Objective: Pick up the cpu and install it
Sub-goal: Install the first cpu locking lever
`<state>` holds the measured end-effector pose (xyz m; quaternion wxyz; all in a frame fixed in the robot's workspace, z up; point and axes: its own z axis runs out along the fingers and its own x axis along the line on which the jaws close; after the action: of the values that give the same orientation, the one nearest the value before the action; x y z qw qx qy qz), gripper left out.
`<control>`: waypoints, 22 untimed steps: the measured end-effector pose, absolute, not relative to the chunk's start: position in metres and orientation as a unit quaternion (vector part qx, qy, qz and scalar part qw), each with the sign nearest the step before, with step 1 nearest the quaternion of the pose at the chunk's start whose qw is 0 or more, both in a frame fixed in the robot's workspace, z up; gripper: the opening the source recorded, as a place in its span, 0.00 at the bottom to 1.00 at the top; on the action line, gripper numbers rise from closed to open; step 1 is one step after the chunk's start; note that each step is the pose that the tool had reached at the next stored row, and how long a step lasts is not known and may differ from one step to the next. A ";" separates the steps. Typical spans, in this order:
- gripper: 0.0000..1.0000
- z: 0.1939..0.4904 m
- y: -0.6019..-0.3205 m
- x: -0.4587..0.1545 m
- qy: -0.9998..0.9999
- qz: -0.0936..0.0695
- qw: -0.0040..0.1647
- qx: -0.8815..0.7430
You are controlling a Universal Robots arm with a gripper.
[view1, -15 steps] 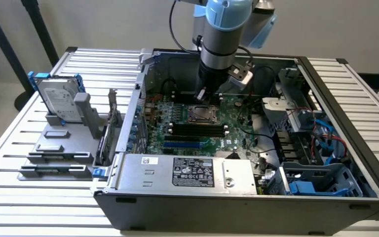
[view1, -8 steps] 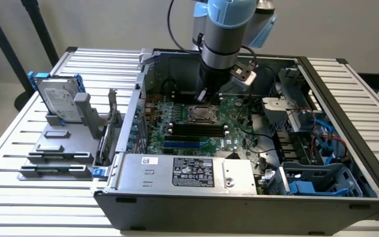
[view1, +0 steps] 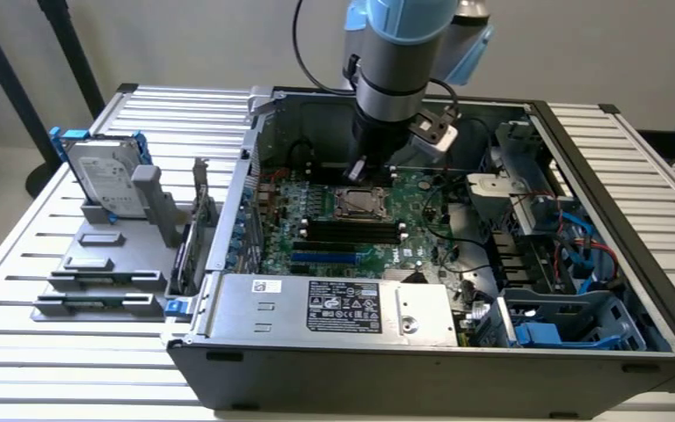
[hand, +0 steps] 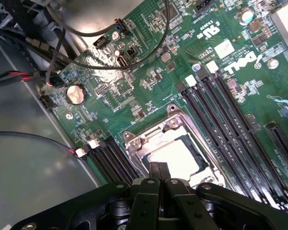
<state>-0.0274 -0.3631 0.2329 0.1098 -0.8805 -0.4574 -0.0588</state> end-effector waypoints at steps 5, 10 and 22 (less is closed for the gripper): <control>0.11 0.237 -0.371 -0.036 -0.457 -0.059 0.111 -0.880; 0.11 0.239 -0.380 -0.051 -0.457 -0.059 0.111 -0.880; 0.11 0.261 -0.409 -0.059 -0.453 -0.059 0.112 -0.882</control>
<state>-0.0589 -0.4085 0.2606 0.1122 -0.8822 -0.4535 -0.0587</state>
